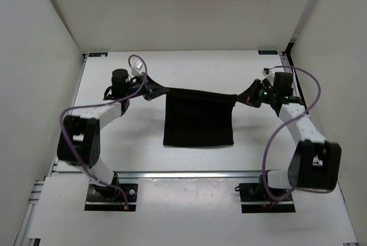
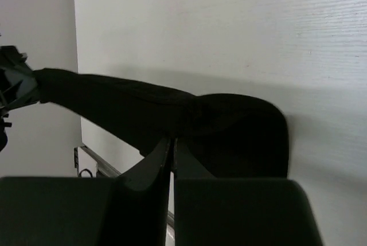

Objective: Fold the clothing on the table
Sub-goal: Flatten the skirt out, then fold the skirt

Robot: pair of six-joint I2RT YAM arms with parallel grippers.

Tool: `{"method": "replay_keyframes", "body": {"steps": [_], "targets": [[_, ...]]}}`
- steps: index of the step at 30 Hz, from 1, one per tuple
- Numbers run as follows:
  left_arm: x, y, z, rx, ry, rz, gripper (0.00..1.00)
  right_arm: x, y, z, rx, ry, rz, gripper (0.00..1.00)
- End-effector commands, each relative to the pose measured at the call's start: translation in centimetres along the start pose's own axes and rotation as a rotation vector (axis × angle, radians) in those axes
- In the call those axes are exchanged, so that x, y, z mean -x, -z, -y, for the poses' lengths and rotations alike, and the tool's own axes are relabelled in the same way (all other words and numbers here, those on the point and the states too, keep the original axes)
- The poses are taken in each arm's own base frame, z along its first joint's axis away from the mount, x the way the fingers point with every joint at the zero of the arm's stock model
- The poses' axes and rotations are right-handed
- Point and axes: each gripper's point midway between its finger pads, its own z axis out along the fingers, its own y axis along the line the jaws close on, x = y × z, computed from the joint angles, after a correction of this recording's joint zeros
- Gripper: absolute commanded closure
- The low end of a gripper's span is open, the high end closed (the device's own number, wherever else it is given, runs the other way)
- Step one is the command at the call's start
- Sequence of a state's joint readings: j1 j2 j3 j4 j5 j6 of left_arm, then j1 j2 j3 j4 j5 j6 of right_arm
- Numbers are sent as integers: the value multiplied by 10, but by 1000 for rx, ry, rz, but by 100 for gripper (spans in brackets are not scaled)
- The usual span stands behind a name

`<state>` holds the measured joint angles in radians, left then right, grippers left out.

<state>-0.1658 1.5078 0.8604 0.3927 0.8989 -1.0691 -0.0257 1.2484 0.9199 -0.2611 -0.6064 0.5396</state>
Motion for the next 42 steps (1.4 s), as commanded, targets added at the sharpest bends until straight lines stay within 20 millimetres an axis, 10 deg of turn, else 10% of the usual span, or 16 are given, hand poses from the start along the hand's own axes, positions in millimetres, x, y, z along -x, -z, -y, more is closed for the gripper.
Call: {"method": "replay_keyframes", "body": {"steps": [1, 8, 16, 30, 40, 42], "targets": [[44, -30, -31, 104, -55, 92, 100, 42, -26, -7, 112, 44, 31, 100], [86, -81, -56, 101, 3, 106, 100, 81, -63, 11, 117, 3, 37, 100], [81, -89, -64, 69, 66, 74, 100, 85, -70, 20, 152, -46, 5, 100], [-77, -38, -91, 182, 183, -113, 100, -35, -48, 71, -36, -235, -255, 99], [-123, -38, -113, 260, 199, -204, 100, -62, -46, 104, -198, -309, -381, 100], [-130, -37, -119, 288, 197, -225, 99, -63, -44, 114, -248, -325, -392, 85]]}}
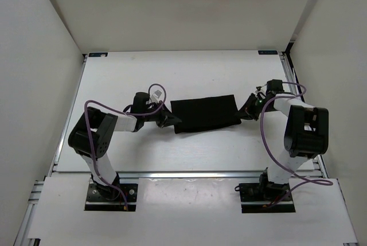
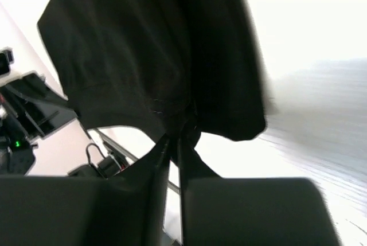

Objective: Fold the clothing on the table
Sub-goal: Fold the skirt

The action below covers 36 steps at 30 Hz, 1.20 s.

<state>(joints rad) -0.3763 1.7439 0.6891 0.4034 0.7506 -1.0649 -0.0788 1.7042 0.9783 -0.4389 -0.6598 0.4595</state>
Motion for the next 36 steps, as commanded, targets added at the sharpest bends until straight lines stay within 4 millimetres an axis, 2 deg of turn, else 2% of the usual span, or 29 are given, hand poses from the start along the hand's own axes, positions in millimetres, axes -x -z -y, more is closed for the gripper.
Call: {"method": "replay_keyframes", "body": {"steps": [1, 3, 6, 8, 10, 12, 13, 14, 15, 16, 17, 19, 20, 21, 23, 24, 25, 29, 33, 36], "targets": [[-11, 0, -13, 60, -20, -18, 97, 10, 7, 9, -72, -11, 3, 82], [-9, 2, -22, 102, -34, 9, 92, 16, 12, 12, -103, -17, 33, 76], [-3, 7, -27, 144, -68, 44, 84, 25, 22, 15, -178, 9, 95, 73], [-1, 9, -30, 181, -74, 46, 78, 38, 34, 2, -219, 59, 152, 73], [7, 17, -21, 191, -116, 78, 77, 47, 50, -6, -305, 119, 214, 75], [14, 29, -16, 255, -174, 132, 77, 45, 54, -33, -303, 211, 239, 79], [20, 34, -5, 248, -206, 164, 77, 47, 56, -47, -282, 250, 248, 83], [23, 39, -5, 290, -216, 172, 77, 42, 55, -66, -239, 294, 241, 84], [22, 47, -6, 311, -222, 177, 77, 35, 48, -74, -217, 314, 218, 86], [29, 52, 5, 296, -236, 197, 77, 30, 42, -81, -172, 318, 182, 87], [31, 56, 9, 301, -235, 202, 77, 25, 34, -95, -117, 333, 157, 87], [39, 61, 15, 271, -219, 218, 78, 18, 15, -96, -65, 327, 89, 88], [42, 57, 19, 237, -222, 219, 78, 18, 8, -96, -38, 331, 77, 88], [44, 55, 27, 173, -214, 217, 79, 12, -2, -88, -35, 296, 38, 88], [44, 40, 32, 101, -197, 189, 82, 12, -16, -85, 15, 274, 8, 89], [42, 35, 35, 76, -186, 177, 82, 11, -24, -76, 18, 234, -13, 89], [43, 28, 30, 77, -177, 177, 83, 14, -29, -71, 40, 205, -27, 89], [40, 7, -14, 177, -125, 188, 86, 15, -45, -49, 36, 125, -76, 89], [37, 2, -60, 330, -95, 185, 88, 22, -53, -28, 5, 66, -98, 89], [37, 3, -75, 411, -116, 192, 89, 26, -54, -20, -14, 43, -104, 89]]}}
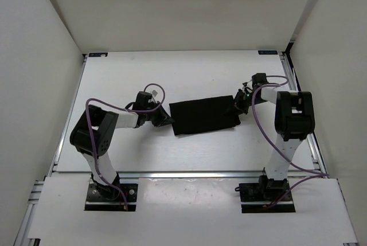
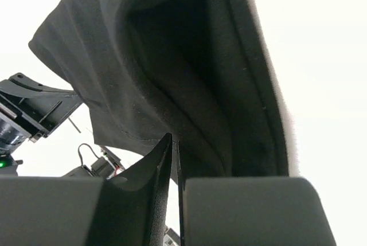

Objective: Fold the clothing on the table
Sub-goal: Fold the skirt

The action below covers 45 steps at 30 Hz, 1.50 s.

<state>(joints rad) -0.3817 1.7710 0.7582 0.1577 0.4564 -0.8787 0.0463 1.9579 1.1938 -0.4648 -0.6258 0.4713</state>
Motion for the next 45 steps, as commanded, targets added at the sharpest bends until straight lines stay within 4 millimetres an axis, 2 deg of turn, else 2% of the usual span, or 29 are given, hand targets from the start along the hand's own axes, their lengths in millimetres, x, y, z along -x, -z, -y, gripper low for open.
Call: {"method": "replay_keyframes", "body": {"steps": [1, 3, 4, 6, 7, 8, 9, 10, 13, 16, 18, 19, 21, 25, 32, 34, 38, 39, 41, 44, 45], "targets": [[7, -1, -16, 109, -49, 53, 89, 14, 7, -9, 45, 10, 17, 88], [8, -2, -14, 100, -43, 59, 89, 16, 14, -16, 80, 27, 28, 82], [15, 1, -6, 73, -37, 72, 90, 19, 20, -21, 86, 51, 51, 81], [27, 9, 9, 29, -35, 95, 90, 26, 46, -37, 88, 118, 127, 76], [33, 15, 21, -6, -41, 105, 89, 23, 50, -36, 71, 129, 133, 68], [42, 22, 28, -29, -40, 119, 88, 23, 61, -43, 69, 166, 159, 64], [49, 31, 36, -54, -41, 136, 88, 29, 76, -40, 54, 167, 210, 50], [55, 39, 46, -78, -46, 151, 87, 29, 78, -32, 22, 173, 213, 44], [68, 59, 56, -121, -36, 166, 87, 29, 84, -8, -90, 198, 220, 42], [74, 74, 58, -142, -36, 172, 87, 21, 73, 15, -144, 202, 140, 41], [72, 77, 47, -109, -32, 176, 87, 23, 67, 24, -172, 231, 123, 41], [74, 75, 40, -79, -23, 176, 88, 23, 63, 26, -180, 235, 118, 39], [63, 71, 25, -40, -27, 154, 86, 25, 57, 28, -180, 263, 112, 39], [54, 56, -1, 60, -50, 149, 87, 35, 52, 23, -129, 276, 141, 38], [38, 34, -24, 186, -117, 89, 88, 46, 41, 28, -104, 257, 112, 38], [37, 29, -23, 201, -127, 83, 88, 49, 38, 25, -98, 285, 119, 39], [25, 17, -22, 216, -148, 47, 88, 43, 23, 26, -61, 271, 66, 40], [18, 13, -27, 228, -146, 27, 88, 43, 21, 25, -33, 256, 61, 41], [10, 8, -23, 214, -149, 8, 89, 39, 15, 22, 29, 228, 45, 43], [0, 2, -21, 214, -159, -13, 88, 23, 5, 17, 122, 166, -3, 49], [-4, -1, -25, 224, -163, -24, 88, 19, 3, 14, 148, 171, -13, 54]]}}
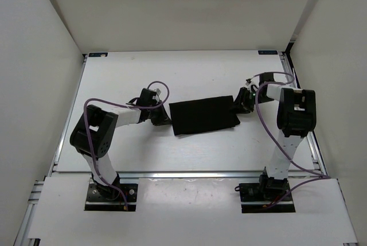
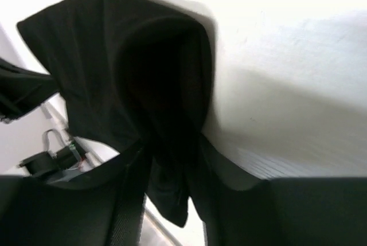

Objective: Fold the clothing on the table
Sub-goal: Fold the skirt

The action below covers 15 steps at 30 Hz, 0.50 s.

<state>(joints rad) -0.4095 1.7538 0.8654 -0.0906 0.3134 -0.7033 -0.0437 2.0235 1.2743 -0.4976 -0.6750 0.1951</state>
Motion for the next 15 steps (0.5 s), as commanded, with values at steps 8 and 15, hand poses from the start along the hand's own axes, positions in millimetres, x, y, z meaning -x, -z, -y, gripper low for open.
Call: {"method": "replay_keyframes", "body": {"steps": [8, 15], "targets": [[-16, -11, -3, 33, -13, -31, 89, -32, -3, -19, 146, -57, -24, 99], [-45, -26, 28, -4, -104, -115, 89, -24, 39, 12, -105, -46, 63, 100]]}}
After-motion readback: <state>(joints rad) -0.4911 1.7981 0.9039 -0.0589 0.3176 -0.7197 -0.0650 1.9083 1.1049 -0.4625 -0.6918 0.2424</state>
